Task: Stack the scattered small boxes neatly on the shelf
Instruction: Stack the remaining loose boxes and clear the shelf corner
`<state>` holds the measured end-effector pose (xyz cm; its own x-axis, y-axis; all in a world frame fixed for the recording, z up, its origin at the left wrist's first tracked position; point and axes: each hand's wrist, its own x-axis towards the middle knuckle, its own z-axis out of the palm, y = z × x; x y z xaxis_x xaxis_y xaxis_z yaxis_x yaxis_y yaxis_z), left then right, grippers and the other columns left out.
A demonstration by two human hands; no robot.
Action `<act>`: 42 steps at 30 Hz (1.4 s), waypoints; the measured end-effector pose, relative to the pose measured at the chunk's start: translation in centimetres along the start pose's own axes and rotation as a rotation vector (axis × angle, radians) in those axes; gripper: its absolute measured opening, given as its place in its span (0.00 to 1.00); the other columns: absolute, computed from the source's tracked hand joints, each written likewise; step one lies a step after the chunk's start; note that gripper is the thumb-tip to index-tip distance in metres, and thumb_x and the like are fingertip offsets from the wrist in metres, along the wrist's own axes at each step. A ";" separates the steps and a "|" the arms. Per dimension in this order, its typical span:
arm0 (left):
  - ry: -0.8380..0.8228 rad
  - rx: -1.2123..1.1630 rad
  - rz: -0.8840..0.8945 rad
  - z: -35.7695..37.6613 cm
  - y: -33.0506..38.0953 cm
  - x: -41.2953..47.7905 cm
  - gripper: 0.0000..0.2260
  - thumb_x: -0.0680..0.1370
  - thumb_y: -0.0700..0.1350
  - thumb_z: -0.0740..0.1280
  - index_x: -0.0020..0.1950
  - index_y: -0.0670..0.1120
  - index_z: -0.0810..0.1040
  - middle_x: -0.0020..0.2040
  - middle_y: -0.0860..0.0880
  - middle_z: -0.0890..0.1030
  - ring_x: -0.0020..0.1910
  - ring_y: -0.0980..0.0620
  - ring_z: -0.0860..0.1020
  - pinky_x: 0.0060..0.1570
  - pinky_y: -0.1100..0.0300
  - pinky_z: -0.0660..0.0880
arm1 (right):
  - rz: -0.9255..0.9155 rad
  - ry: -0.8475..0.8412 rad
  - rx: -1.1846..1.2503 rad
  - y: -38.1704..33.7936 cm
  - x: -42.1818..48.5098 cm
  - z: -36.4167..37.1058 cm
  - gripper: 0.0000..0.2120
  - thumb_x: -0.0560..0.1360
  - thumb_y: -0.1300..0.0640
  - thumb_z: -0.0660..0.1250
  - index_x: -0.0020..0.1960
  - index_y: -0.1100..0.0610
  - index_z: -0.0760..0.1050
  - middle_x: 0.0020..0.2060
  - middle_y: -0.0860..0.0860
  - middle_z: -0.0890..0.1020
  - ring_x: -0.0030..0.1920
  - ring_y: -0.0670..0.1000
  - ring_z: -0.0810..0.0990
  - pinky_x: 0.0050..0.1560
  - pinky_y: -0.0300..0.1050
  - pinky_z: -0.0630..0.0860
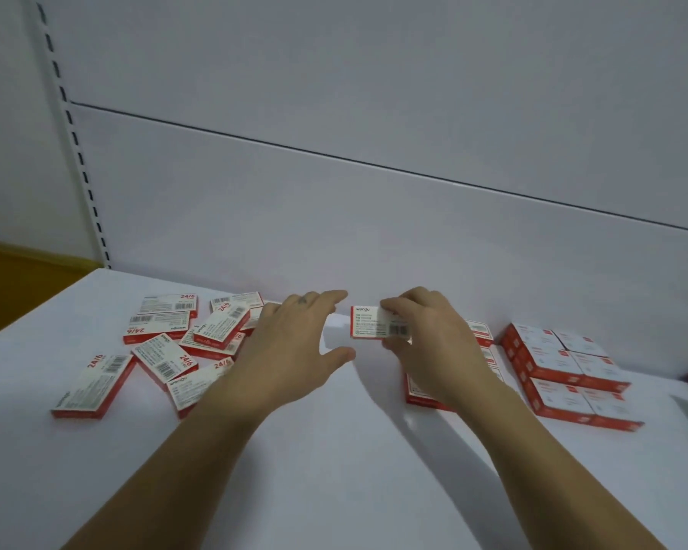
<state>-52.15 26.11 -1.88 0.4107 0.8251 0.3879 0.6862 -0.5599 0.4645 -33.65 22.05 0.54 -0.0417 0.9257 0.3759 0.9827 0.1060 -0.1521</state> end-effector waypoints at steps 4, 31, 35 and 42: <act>-0.010 -0.089 0.052 0.7 1.9 -0.5 0.30 0.73 0.57 0.70 0.72 0.60 0.62 0.62 0.60 0.75 0.60 0.57 0.71 0.65 0.54 0.65 | -0.028 0.066 0.045 0.6 -2.4 -1.3 0.22 0.70 0.59 0.74 0.63 0.54 0.76 0.54 0.49 0.77 0.55 0.51 0.72 0.49 0.42 0.70; 0.002 -0.375 0.201 1.9 4.5 -1.7 0.20 0.69 0.47 0.76 0.52 0.65 0.72 0.47 0.64 0.78 0.50 0.59 0.76 0.49 0.69 0.73 | 0.467 -0.013 0.956 -0.2 -6.1 0.2 0.26 0.66 0.40 0.71 0.62 0.47 0.76 0.50 0.41 0.83 0.49 0.42 0.82 0.49 0.45 0.81; -0.039 -0.330 0.192 2.0 4.2 -1.5 0.17 0.68 0.58 0.74 0.54 0.62 0.73 0.51 0.61 0.73 0.52 0.56 0.74 0.50 0.59 0.73 | 0.442 -0.053 1.159 -0.1 -6.1 -0.1 0.14 0.69 0.49 0.68 0.54 0.49 0.81 0.47 0.47 0.85 0.50 0.47 0.83 0.52 0.48 0.80; -0.167 -0.383 0.058 1.6 3.9 -0.9 0.19 0.63 0.63 0.72 0.50 0.60 0.73 0.49 0.63 0.77 0.52 0.63 0.74 0.46 0.72 0.70 | 0.466 -0.175 1.820 0.3 -5.9 -0.6 0.22 0.72 0.58 0.63 0.65 0.61 0.73 0.54 0.64 0.81 0.56 0.64 0.81 0.58 0.57 0.78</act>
<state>-48.87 23.30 -1.69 0.5551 0.7748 0.3024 0.3996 -0.5673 0.7201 -32.98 16.36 -1.20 0.0054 0.9991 -0.0422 -0.4403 -0.0355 -0.8971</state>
